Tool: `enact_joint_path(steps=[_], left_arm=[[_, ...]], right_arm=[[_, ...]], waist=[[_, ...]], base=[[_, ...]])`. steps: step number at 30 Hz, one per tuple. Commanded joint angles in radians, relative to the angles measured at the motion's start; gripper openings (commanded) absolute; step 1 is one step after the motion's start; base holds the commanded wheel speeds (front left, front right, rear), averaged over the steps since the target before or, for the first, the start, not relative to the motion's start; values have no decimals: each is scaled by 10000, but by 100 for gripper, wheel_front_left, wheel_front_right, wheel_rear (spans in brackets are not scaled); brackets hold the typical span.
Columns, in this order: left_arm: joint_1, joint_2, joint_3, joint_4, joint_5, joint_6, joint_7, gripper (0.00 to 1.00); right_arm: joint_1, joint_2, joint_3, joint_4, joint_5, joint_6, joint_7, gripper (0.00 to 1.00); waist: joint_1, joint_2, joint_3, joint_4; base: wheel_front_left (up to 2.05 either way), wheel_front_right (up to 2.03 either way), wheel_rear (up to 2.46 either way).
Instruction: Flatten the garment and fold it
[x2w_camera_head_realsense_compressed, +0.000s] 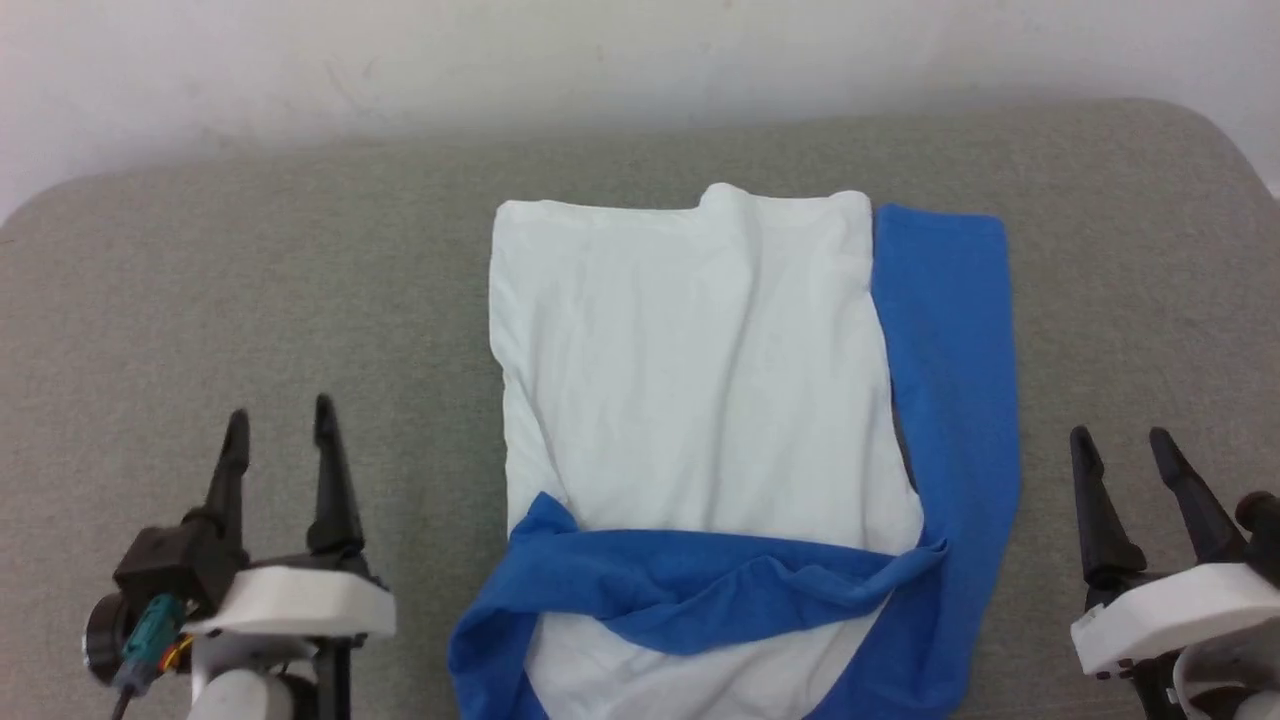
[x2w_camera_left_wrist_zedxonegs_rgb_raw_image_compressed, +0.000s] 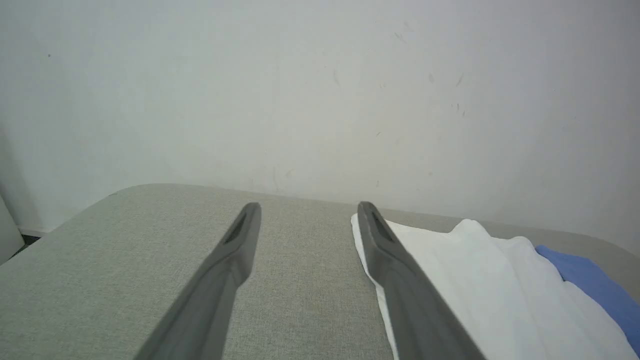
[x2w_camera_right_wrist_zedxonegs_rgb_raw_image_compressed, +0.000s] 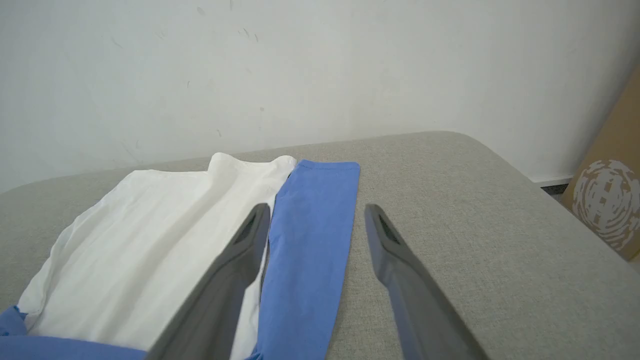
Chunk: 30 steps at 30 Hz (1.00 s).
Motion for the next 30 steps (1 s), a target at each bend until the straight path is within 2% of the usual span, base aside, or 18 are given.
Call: enact_joint_path(steps=[1, 8, 19, 24, 30], left_arm=[[206, 66, 122, -77, 89, -104, -46, 100], [525, -2, 247, -423, 245, -425, -46, 100], [-162, -559, 22, -1091, 429, -1003, -47, 100], [-571, -923, -100, -1475, 609, -1211, -47, 100], [-970, -1230, -121, -1648, 820, -1282, -47, 100]], right_arm=[[-208, -102, -13, 146, 29, -9, 82, 100], [-1614, -895, -401, 2196, 992, -9, 763, 100], [-5720, -2888, -558, 6145, 2869, -9, 2841, 100], [-7458, -3618, -368, 7338, 3266, -9, 3943, 100], [-9168, -4155, -272, 8325, 3275, -9, 4819, 100]], waist=[[1, -1, 0, 187], [1, -1, 550, 612], [1, -1, 2353, 1621], [1, -1, 3339, 2036], [1, -1, 4330, 2344]], base=[[0, 0, 0], [0, 0, 0], [0, 0, 0], [0, 0, 0], [0, 0, 0]])
